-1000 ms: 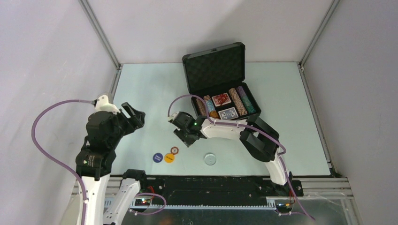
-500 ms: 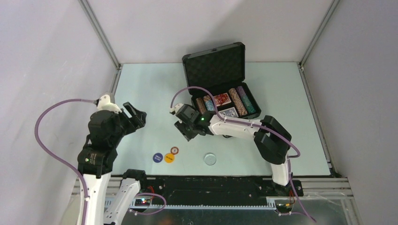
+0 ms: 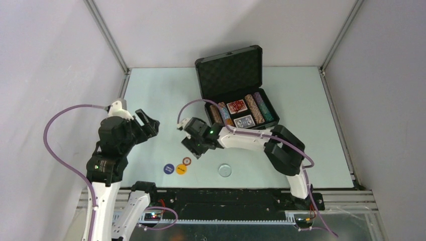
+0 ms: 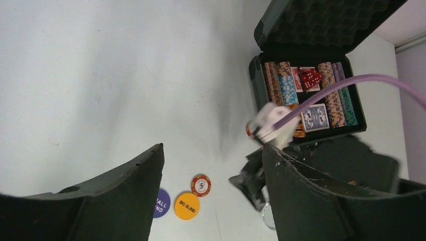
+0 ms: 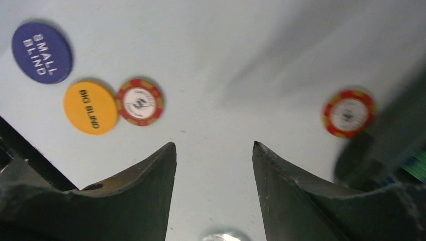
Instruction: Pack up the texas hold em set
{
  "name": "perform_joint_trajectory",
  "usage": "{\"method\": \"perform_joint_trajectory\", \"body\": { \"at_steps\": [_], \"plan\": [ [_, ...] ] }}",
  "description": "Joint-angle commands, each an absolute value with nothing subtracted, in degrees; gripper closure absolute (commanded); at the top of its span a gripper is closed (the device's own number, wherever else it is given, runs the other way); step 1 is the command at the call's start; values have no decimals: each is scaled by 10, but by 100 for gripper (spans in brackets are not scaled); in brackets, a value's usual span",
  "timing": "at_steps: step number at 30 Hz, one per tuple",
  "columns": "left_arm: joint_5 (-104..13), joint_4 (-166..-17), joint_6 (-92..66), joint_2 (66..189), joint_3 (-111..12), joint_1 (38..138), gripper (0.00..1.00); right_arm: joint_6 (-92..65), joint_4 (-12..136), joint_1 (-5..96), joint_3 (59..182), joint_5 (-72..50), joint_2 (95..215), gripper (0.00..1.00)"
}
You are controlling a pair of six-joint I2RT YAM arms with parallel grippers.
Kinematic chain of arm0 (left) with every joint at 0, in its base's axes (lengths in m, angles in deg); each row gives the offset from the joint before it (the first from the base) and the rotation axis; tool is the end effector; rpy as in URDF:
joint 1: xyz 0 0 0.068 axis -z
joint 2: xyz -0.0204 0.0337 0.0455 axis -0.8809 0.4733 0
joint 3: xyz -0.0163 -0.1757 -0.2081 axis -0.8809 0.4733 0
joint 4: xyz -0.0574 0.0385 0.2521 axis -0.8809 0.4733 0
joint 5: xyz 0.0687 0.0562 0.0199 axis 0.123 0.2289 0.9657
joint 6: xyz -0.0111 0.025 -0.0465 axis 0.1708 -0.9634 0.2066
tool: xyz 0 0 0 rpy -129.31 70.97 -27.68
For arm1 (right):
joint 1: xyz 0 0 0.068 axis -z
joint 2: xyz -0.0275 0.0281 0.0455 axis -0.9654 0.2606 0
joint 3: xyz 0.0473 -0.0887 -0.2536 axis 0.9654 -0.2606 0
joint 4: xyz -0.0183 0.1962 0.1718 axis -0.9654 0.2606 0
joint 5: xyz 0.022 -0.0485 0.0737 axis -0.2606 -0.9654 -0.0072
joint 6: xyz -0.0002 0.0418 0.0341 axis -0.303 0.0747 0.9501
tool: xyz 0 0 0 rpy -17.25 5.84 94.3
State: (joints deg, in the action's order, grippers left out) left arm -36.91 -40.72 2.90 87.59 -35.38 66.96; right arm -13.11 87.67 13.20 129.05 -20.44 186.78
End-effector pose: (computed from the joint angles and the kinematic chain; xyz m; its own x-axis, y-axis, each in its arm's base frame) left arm 0.1063 -0.0094 0.3672 -0.4345 -0.4180 -0.7978 -0.1280 0.9055 -0.4047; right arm 0.2049 0.3774 0.2026 -0.4949 -0.6530 -0.5733 -0.8131 0.5808 0.0403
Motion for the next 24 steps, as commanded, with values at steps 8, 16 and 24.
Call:
{"method": "perform_joint_trajectory", "body": {
  "at_steps": [8,16,24],
  "plan": [
    [-382,-422,37,870,-356,667,23,-57,909,68,1431,-234,1977,36],
    [-383,-421,33,864,-355,666,23,-10,948,54,1480,-276,2019,34],
    [-384,-422,33,867,-352,666,23,-13,961,52,1460,-278,2028,34]
  ]
}}
